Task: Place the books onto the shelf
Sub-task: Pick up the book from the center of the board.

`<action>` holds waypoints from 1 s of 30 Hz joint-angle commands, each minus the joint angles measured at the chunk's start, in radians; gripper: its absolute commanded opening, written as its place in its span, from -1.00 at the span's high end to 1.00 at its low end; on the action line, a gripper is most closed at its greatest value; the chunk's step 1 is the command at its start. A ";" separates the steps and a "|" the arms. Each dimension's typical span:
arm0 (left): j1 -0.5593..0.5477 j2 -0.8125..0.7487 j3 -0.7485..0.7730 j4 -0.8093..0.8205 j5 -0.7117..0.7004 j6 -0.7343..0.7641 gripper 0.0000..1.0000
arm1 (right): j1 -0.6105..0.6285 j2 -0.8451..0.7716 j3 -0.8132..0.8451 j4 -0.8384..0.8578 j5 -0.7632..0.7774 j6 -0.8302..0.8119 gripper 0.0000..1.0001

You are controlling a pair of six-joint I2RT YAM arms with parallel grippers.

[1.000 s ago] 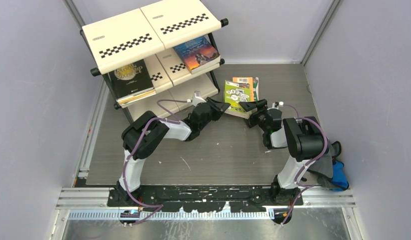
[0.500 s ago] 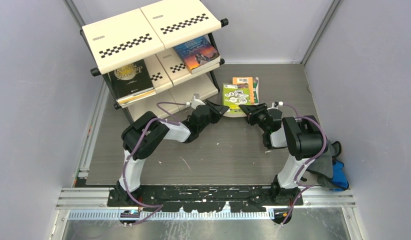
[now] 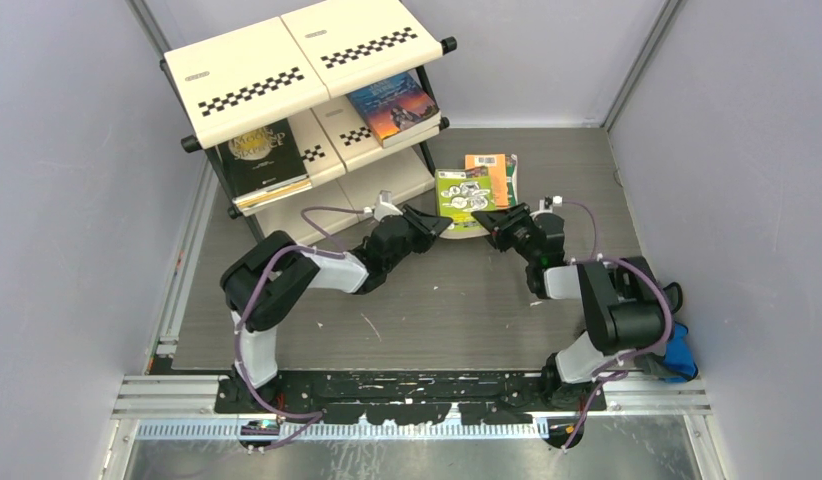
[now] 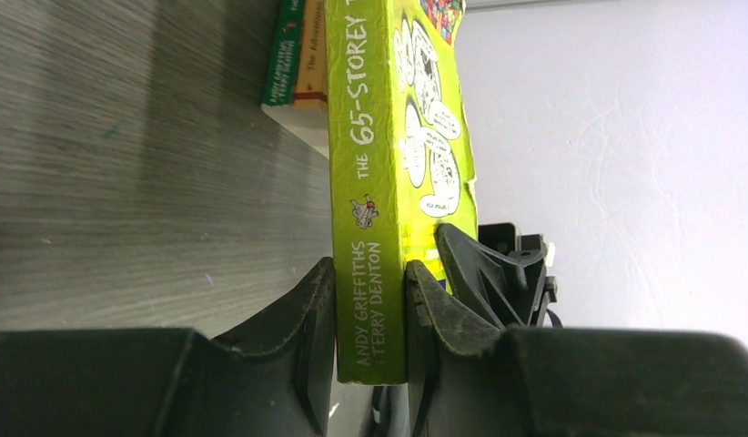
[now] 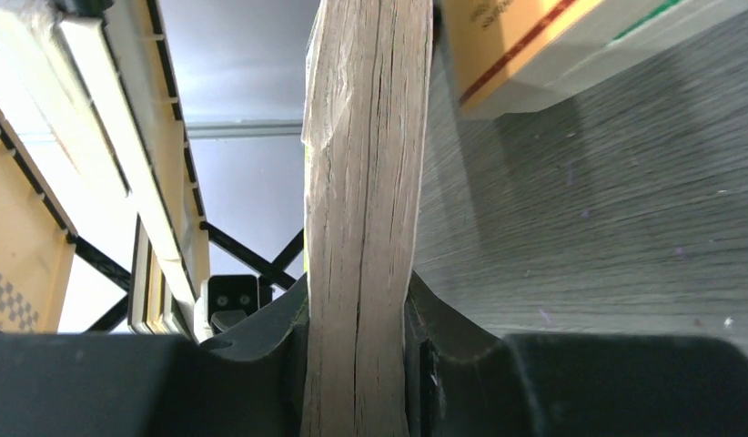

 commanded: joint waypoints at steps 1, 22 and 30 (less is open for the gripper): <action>-0.007 -0.108 -0.022 0.034 0.032 0.100 1.00 | 0.013 -0.162 0.026 -0.120 0.037 -0.124 0.98; -0.056 -0.414 -0.219 0.000 0.017 0.263 1.00 | 0.226 -0.483 0.123 -0.508 0.164 -0.307 0.98; -0.142 -0.595 -0.263 -0.081 -0.077 0.363 1.00 | 0.324 -0.583 0.177 -0.624 0.237 -0.350 0.98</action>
